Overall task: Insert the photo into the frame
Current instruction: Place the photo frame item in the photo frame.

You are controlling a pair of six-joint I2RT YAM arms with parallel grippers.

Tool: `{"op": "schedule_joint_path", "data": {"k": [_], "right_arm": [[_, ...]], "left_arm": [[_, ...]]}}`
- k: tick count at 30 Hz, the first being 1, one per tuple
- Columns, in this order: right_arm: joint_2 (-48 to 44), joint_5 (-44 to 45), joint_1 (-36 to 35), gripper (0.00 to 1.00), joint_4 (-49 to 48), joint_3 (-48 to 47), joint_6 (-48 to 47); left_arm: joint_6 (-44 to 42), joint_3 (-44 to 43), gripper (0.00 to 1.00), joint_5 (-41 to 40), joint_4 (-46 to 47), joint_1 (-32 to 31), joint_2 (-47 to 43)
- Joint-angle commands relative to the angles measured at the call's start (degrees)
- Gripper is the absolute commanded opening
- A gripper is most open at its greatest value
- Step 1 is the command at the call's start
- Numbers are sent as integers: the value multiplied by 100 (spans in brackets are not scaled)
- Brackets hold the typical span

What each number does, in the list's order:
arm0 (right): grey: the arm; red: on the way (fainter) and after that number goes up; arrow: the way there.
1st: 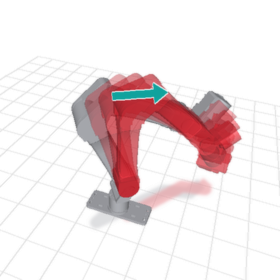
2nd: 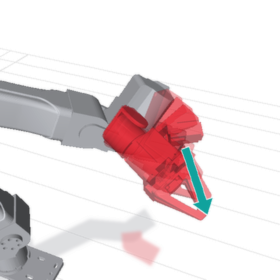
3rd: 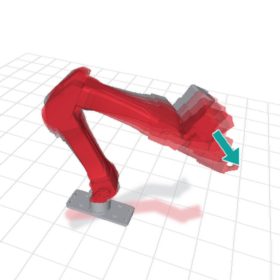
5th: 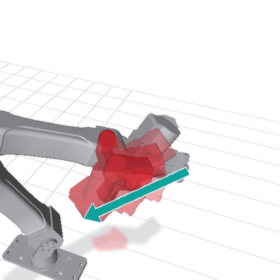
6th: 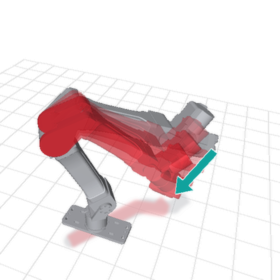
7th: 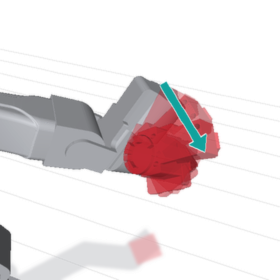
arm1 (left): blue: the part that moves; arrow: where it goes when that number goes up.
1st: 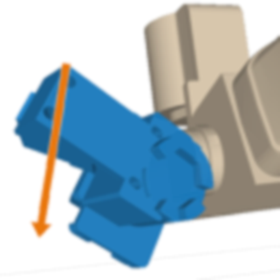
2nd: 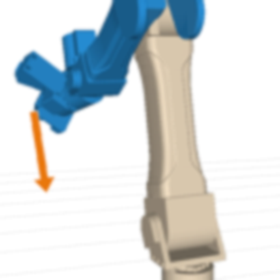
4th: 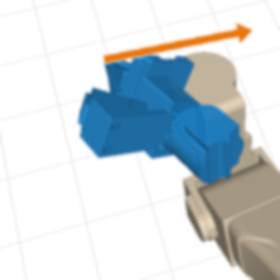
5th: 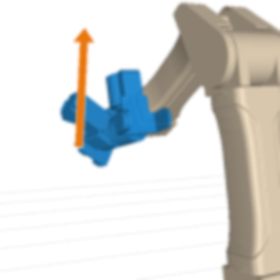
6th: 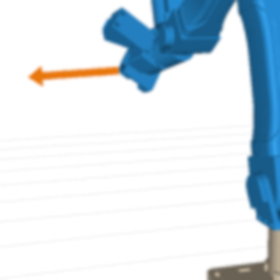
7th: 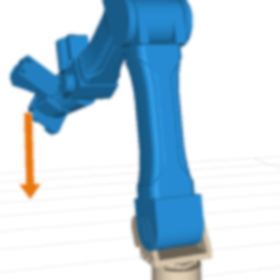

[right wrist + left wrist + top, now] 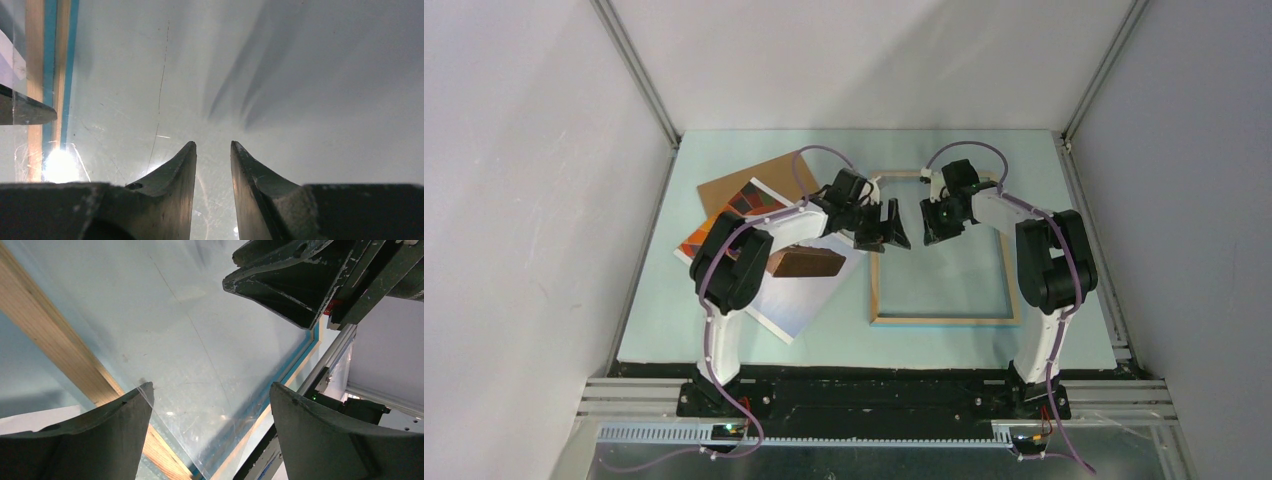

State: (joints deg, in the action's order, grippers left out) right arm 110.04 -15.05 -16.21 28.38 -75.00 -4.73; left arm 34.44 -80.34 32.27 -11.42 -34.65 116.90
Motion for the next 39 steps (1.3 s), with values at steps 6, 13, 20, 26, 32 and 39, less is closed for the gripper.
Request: {"op": "schedule_joint_path", "data": {"k": [6,13,20,26,32,39], "right_arm": [[25,-40,30,35,-94,-207,-15],[17,-51,30,36,-95,-208,-13],[-35,-51,32,35,-90,-208,-10],[-257,-121,77,39,-97,-209,72],[-653,-169,129,49,-34,-208,145],[-1242,-83,278,61,199,-200,93]], "left_arm": [[-451,158,90,-307,-31,140,-573],[-638,173,90,-531,-140,145,-714],[-751,152,90,-648,-210,144,-792],[-931,136,90,-829,-289,152,-871],[-1092,41,91,-986,-391,150,-954],[-1366,-39,97,-1266,-524,158,-1053]]}}
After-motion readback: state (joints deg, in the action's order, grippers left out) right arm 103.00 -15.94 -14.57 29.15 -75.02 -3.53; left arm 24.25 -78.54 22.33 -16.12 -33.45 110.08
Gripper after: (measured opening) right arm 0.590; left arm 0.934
